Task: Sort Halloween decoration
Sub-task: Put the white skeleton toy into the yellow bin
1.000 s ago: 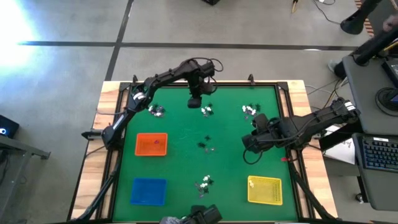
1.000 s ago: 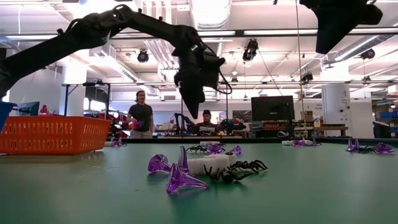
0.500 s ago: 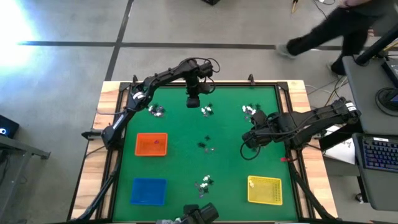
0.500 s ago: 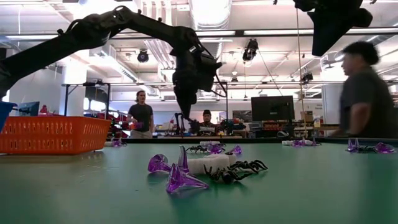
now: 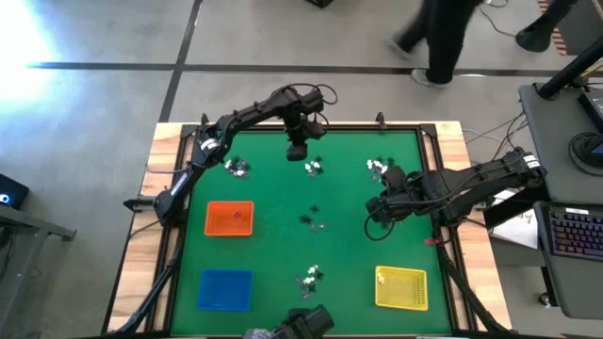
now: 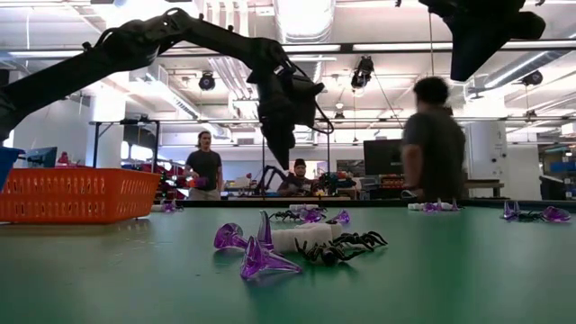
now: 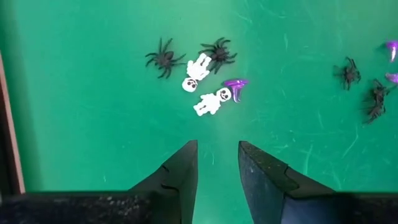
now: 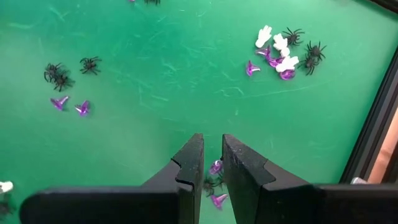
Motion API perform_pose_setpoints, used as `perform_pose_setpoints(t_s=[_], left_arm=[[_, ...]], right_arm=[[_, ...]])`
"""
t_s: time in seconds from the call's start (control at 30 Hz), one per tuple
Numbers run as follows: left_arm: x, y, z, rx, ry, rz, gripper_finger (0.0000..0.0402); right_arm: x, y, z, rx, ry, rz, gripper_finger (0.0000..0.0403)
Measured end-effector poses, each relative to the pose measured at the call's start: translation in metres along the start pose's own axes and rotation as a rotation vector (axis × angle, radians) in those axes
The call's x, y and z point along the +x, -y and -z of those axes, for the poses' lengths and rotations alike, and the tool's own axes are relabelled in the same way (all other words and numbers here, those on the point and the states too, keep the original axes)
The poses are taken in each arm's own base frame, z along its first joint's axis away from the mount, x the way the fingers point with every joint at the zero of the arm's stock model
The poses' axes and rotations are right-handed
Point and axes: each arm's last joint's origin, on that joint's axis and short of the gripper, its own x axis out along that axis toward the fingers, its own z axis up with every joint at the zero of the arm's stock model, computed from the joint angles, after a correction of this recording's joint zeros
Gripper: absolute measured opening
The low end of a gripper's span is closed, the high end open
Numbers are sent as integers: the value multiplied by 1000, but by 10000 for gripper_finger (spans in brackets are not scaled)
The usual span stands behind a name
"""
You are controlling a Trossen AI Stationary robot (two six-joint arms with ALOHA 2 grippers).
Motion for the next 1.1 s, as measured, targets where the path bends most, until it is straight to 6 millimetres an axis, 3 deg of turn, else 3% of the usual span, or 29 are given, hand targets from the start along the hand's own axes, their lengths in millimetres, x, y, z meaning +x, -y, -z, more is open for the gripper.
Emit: perform_pose_setpoints(t_s=[0.33, 0.77, 1.1], left_arm=[[2, -2, 0, -24, 7, -4, 166], [4, -3, -7, 39, 52, -33, 140], [12, 2, -1, 20, 43, 98, 136]], right_arm=[[0, 0, 0, -8, 3, 1, 52], [0, 0, 0, -33, 4, 2, 52], [0, 0, 0, -12, 3, 2, 52]])
